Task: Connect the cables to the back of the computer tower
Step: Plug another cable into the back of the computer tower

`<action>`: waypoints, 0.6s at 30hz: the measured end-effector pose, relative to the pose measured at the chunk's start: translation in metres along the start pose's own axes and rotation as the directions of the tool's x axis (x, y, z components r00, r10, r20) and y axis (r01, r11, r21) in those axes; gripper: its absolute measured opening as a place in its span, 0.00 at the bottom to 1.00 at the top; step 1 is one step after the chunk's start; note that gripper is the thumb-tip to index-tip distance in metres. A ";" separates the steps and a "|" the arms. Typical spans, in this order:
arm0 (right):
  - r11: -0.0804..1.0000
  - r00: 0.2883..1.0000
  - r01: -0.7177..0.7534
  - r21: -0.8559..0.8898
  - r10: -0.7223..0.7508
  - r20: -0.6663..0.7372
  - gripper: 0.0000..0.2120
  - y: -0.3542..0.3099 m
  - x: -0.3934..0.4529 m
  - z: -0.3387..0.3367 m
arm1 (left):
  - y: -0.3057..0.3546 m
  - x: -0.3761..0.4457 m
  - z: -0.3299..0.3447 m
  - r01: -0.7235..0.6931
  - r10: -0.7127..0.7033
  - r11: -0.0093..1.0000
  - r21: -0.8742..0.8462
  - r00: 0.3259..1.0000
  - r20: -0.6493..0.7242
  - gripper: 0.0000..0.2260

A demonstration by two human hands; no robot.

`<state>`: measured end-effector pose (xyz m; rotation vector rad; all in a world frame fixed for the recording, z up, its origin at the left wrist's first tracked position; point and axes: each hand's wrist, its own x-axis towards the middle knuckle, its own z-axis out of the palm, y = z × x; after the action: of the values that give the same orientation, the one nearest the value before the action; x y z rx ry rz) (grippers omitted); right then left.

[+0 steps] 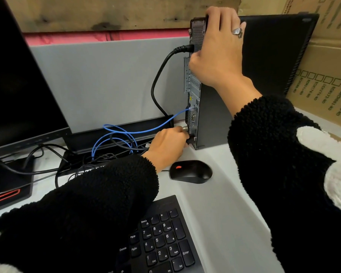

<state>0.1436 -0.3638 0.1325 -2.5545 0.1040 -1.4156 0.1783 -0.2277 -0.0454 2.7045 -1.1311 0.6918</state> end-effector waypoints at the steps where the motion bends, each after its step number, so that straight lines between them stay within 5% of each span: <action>1: 1.000 1.000 -0.001 0.001 0.001 -0.005 0.32 0.000 0.000 0.000 | 0.000 0.000 0.001 -0.009 0.009 1.000 0.018 1.000 -0.007 0.11; 13: 1.000 1.000 -0.017 0.006 0.017 0.000 0.32 0.000 0.002 0.001 | 0.009 0.005 0.007 -0.077 0.083 0.990 0.116 0.995 -0.048 0.07; 18: 0.999 1.000 0.008 0.035 -0.008 0.001 0.30 0.003 0.002 -0.001 | 0.000 0.006 -0.003 0.019 -0.023 0.999 -0.041 0.994 -0.103 0.14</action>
<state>0.1437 -0.3668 0.1340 -2.5302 0.0680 -1.4064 0.1811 -0.2306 -0.0401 2.6110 -1.0796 0.7874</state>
